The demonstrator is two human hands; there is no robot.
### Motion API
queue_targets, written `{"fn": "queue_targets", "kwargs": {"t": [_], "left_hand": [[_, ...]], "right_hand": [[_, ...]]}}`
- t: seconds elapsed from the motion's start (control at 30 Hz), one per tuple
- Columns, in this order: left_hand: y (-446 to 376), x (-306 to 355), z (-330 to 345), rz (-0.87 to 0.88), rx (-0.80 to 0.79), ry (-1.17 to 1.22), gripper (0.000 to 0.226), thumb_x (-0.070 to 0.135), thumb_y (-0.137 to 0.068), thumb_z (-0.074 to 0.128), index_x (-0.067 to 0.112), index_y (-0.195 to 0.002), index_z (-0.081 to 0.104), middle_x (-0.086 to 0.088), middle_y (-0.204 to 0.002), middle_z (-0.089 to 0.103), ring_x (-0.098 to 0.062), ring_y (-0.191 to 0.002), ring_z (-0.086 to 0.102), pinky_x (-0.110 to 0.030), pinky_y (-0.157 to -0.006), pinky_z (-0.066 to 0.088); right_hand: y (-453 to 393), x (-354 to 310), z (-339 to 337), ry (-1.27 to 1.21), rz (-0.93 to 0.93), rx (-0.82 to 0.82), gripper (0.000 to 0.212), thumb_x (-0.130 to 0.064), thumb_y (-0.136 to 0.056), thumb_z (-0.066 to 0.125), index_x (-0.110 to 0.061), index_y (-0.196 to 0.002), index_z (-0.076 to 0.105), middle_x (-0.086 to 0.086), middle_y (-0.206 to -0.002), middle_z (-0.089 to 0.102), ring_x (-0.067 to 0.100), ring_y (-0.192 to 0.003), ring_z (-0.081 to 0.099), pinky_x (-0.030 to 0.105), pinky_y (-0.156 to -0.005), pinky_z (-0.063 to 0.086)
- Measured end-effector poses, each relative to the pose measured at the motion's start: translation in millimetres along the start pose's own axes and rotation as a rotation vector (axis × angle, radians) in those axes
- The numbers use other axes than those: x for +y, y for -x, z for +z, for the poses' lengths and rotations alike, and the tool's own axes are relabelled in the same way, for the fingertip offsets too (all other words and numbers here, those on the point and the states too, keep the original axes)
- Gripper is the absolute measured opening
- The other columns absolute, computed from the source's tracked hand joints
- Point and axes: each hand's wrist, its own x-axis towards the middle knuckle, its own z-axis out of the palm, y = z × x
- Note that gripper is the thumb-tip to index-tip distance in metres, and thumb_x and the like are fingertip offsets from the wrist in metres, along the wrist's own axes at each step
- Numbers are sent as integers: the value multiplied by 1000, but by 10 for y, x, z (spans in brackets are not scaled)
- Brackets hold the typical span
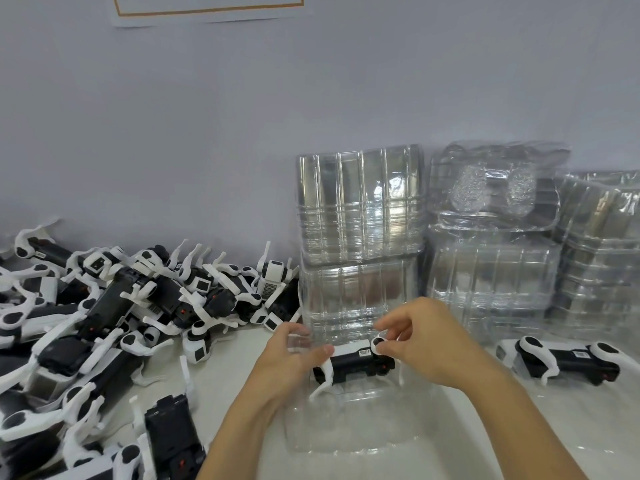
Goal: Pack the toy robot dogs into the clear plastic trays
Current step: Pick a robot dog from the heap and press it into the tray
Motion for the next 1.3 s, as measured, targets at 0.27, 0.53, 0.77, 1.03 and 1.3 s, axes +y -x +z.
{"fn": "queue_targets", "kwargs": {"t": [0.27,0.53,0.77,1.03,1.3], "left_hand": [[19,10,10,7,12,38,36,29,-82,82,27,-109,59,11,-112,64,-5,-97,62,-8,-56,42],[23,19,40,15,-6,63,37,31,-81,81,26,-111,59,9,-115,62,-7,-98,61,-20,-68,40],[32,14,52,8,7,90,35,28,-81,82,26,-109,60,9,-112,64,-6,-95,61,-20,-67,40],[41,15,70,-5,36,136,34,27,-78,85,26,-104,63,8,-108,67,-6,-93,65,-21,-67,42],[43,3,69,-12,47,146,34,27,-78,85,25,-104,64,5,-108,67,-8,-95,65,-22,-69,42]], "right_hand": [[38,28,-112,9,36,-72,27,-21,-77,87,-33,-98,75,-11,-86,69,1,-73,62,11,-60,44],[31,42,-83,88,81,-60,26,-13,-77,86,-32,-86,73,-12,-76,68,-1,-66,62,8,-52,41],[22,38,-36,153,60,-46,26,-16,-75,87,-35,-79,68,-11,-84,61,5,-72,58,13,-55,38],[24,-32,2,85,17,17,12,-48,-77,82,-39,-81,74,-16,-72,69,-1,-71,64,12,-60,41],[-1,-71,149,121,143,134,21,-49,-72,85,-38,-62,71,-19,-62,66,-2,-63,61,19,-60,44]]}}
